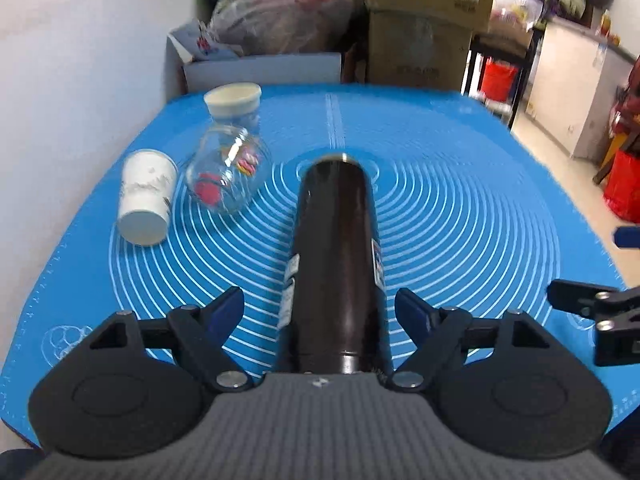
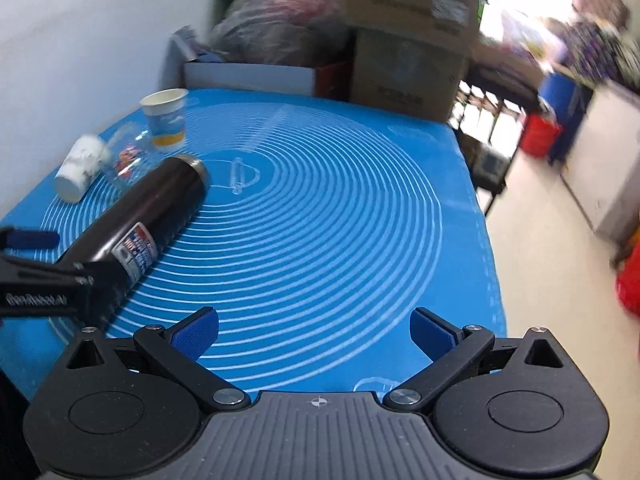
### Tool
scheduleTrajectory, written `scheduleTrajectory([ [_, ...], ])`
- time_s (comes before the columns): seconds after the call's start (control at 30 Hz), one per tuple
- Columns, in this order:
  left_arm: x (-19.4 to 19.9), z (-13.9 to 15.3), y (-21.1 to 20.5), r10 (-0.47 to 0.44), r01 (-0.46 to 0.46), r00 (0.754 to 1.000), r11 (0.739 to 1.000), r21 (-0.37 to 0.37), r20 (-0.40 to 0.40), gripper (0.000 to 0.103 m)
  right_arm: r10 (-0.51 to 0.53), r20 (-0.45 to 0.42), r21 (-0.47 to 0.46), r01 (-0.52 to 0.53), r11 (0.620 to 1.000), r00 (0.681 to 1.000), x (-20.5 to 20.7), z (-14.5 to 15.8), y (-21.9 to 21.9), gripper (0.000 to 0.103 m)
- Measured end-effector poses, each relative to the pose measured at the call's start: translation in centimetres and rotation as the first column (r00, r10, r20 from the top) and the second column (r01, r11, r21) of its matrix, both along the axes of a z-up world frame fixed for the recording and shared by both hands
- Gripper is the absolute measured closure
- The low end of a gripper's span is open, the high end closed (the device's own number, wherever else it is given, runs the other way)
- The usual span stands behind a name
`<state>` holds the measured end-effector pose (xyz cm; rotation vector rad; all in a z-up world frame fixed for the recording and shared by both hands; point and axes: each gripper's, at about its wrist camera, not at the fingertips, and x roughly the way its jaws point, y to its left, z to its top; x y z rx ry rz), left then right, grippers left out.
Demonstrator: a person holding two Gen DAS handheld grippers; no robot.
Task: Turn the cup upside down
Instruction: 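Rotate the right gripper to turn the thermos upright, base down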
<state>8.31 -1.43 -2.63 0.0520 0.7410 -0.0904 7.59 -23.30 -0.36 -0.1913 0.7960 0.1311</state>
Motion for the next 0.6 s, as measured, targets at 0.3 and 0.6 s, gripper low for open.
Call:
scheduleTrajectory([
  [0.3,-3.3,2.8,6.0,0.119,-0.119,0.986,0.993,-0.009,0.114,0.014,0.434,-0.021,-0.665,-0.337,0.667,0.901,0.6,3.5,9.2,0.0],
  [0.6,-5.2,0.8,12.2,0.236,-0.235,0.964,0.972,-0.016,0.122,0.014,0.689,-0.559,-0.817,-0.452,-0.359,0.462,-1.1,-3.0,17.5,0.0],
])
